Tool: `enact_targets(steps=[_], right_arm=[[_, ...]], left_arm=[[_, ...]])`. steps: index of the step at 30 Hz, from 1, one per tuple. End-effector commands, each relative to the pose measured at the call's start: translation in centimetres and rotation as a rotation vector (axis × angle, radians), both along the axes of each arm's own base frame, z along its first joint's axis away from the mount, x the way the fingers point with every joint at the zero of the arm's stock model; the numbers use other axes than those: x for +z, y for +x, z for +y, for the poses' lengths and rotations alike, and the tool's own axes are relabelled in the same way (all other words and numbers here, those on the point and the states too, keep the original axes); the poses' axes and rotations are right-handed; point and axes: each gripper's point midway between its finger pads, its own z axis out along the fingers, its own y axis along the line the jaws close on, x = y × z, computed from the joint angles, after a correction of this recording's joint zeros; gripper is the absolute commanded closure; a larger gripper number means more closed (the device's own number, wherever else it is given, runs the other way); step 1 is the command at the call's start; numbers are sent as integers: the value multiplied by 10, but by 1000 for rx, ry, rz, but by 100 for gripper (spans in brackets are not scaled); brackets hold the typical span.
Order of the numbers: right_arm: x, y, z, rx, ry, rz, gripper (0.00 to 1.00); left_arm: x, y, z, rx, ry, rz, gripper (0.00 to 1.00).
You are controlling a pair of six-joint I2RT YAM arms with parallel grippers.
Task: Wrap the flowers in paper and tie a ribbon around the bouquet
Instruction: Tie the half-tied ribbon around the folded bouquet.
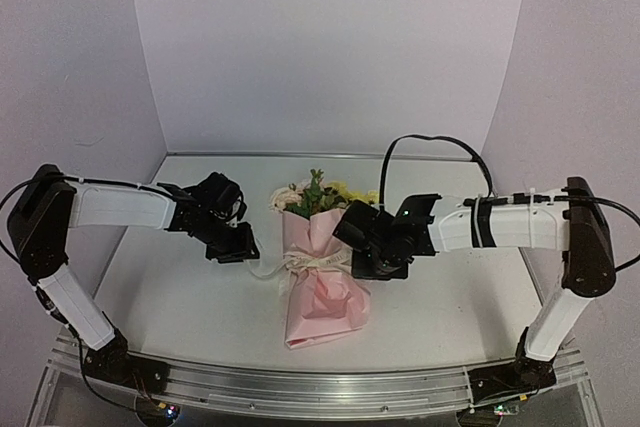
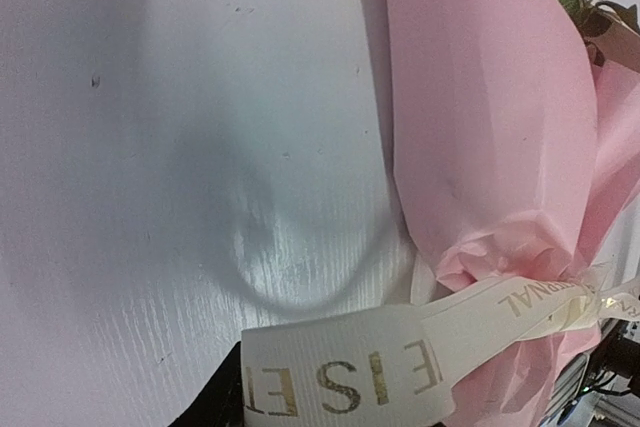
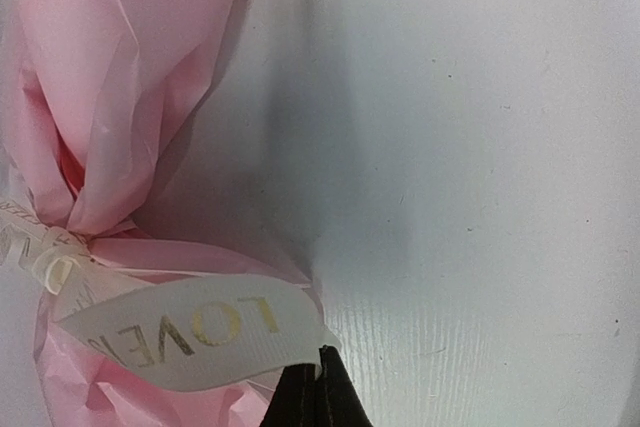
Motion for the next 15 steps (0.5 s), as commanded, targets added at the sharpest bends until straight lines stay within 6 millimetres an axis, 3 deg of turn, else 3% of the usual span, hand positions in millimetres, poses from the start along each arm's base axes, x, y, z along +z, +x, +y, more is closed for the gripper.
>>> enact_targets(steps=[1, 6, 10, 15], right_arm=[[22, 2, -6, 35, -36, -58, 100], [27, 3, -9, 70, -59, -73, 99], [28, -2, -9, 128, -59, -58, 81], [39, 2, -31, 91, 113, -77, 70]], left_arm=[[24, 5, -4, 77, -95, -34, 64], [11, 1, 4, 97, -60, -16, 59], [11, 1, 4, 89, -60, -21, 58], [7, 1, 9, 90, -31, -24, 58]])
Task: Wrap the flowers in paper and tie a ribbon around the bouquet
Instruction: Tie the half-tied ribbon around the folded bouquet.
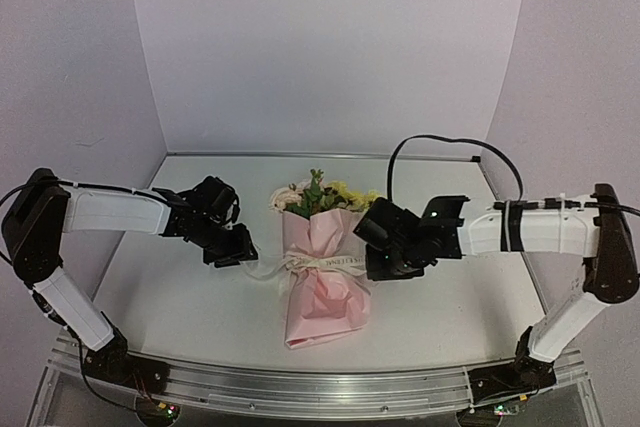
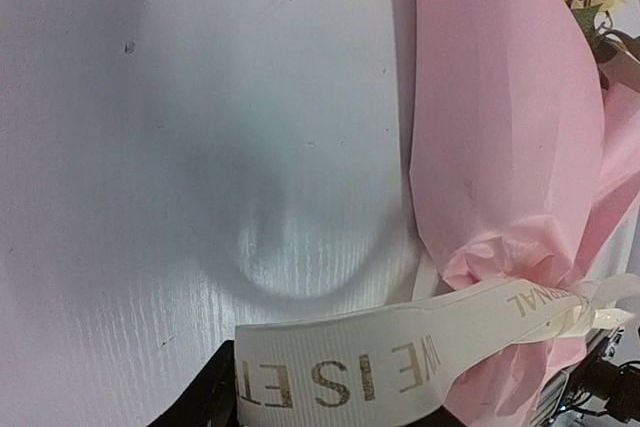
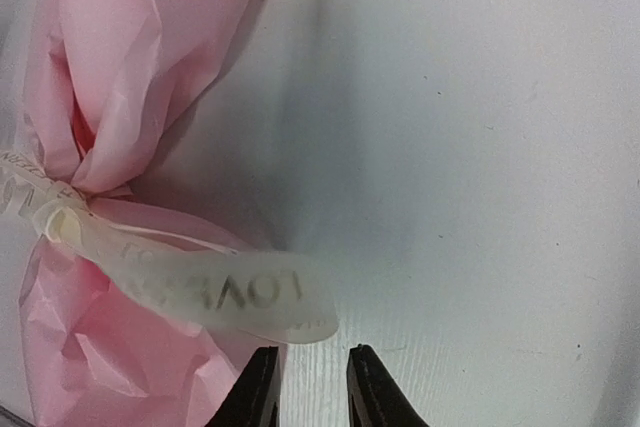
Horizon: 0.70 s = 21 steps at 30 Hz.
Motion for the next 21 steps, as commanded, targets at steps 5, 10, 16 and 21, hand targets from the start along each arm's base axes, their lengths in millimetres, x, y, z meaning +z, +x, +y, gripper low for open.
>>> enact_targets(steps=[5, 10, 16, 21], right_arm=[[6, 20, -41, -115, 308, 30, 64], [-12, 39, -24, -51, 327, 78, 64], [11, 55, -10, 63, 247, -21, 57], [16, 52, -7, 106, 170, -36, 54]], left_arm=[[6, 6, 1, 3, 4, -35, 62], [4, 6, 0, -6, 6, -31, 64], [-2, -5, 13, 9, 42, -11, 57], [3, -3, 20, 13, 66, -43, 53]])
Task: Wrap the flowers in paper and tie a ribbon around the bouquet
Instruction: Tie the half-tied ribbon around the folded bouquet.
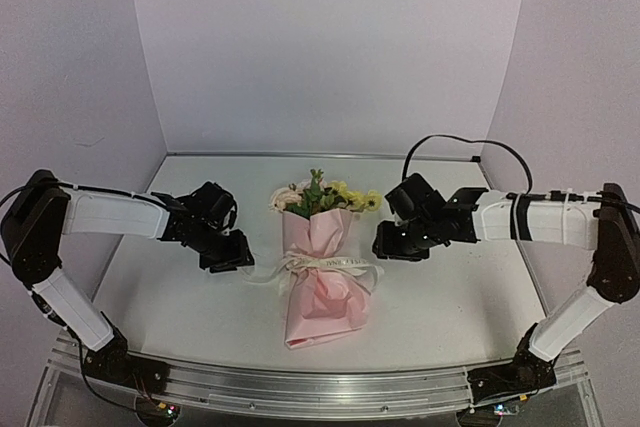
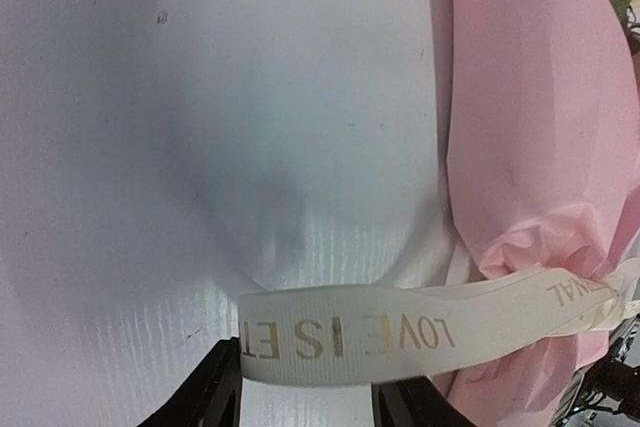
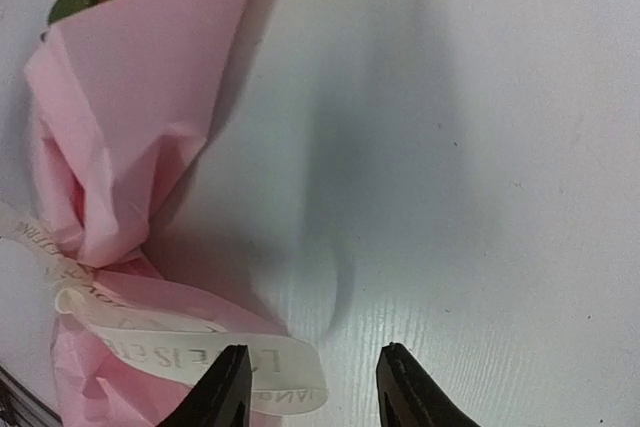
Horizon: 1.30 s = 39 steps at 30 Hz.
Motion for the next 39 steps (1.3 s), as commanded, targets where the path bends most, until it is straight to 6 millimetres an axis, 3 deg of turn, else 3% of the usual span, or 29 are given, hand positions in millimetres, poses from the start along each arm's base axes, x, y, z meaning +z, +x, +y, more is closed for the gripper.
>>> enact_targets(steps=[1, 7, 15, 21, 25, 29, 39], right_arm=[[19, 6, 8, 63, -59, -82, 54], [13, 7, 14, 123, -118, -70, 46], [-20, 15, 28, 163, -120, 32, 51], [-25, -9, 16, 184, -87, 77, 54], [-28, -30, 19, 234, -15, 130, 55], [-31, -36, 26, 264, -6, 151, 56], [-29, -15, 33, 239, -52, 93, 53]], left_arm=[[18, 9, 10, 2, 42, -82, 53], [22, 15, 7, -57, 70, -114, 53], [27, 22, 0, -90, 67, -130, 54], [28, 21, -2, -105, 65, -128, 54], [26, 19, -3, -111, 60, -123, 54], [24, 20, -4, -116, 59, -121, 54], [27, 22, -5, -123, 60, -128, 54]])
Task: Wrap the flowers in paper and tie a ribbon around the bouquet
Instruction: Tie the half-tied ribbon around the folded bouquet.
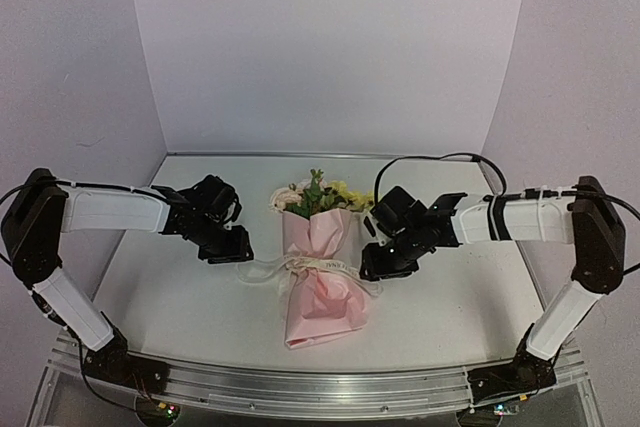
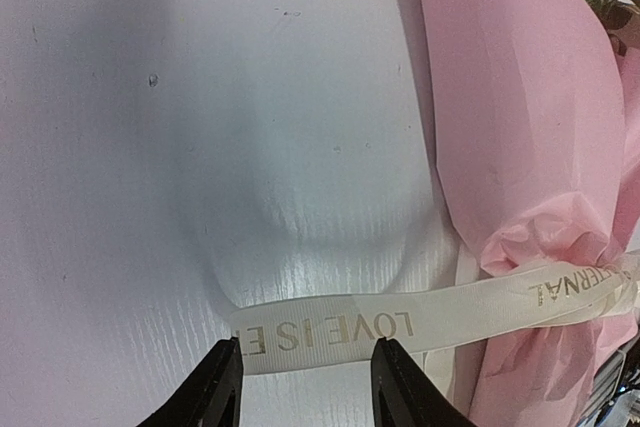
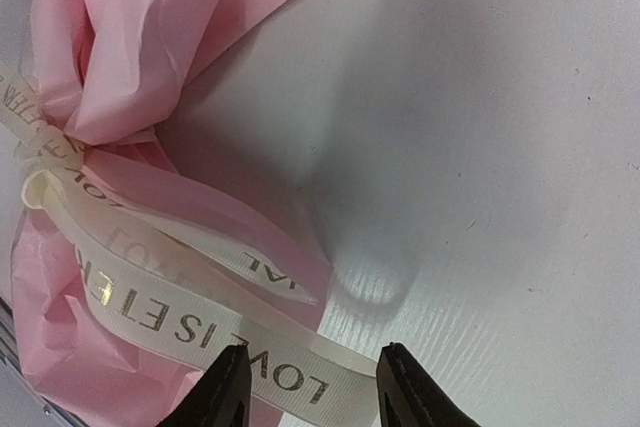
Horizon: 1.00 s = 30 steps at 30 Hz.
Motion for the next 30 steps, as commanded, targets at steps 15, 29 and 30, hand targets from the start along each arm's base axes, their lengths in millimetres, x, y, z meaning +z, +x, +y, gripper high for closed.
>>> enact_targets(steps=[15, 29, 30], right_arm=[[-5, 24, 25, 29, 29, -9, 52], [0, 42, 49, 47, 111, -57, 55], [-1, 42, 50, 50, 114, -55, 57]], left_arm=[[16, 11, -11, -27, -29, -33, 55], [16, 12, -12, -33, -25, -31, 55], [17, 12, -12, -34, -25, -31, 55]])
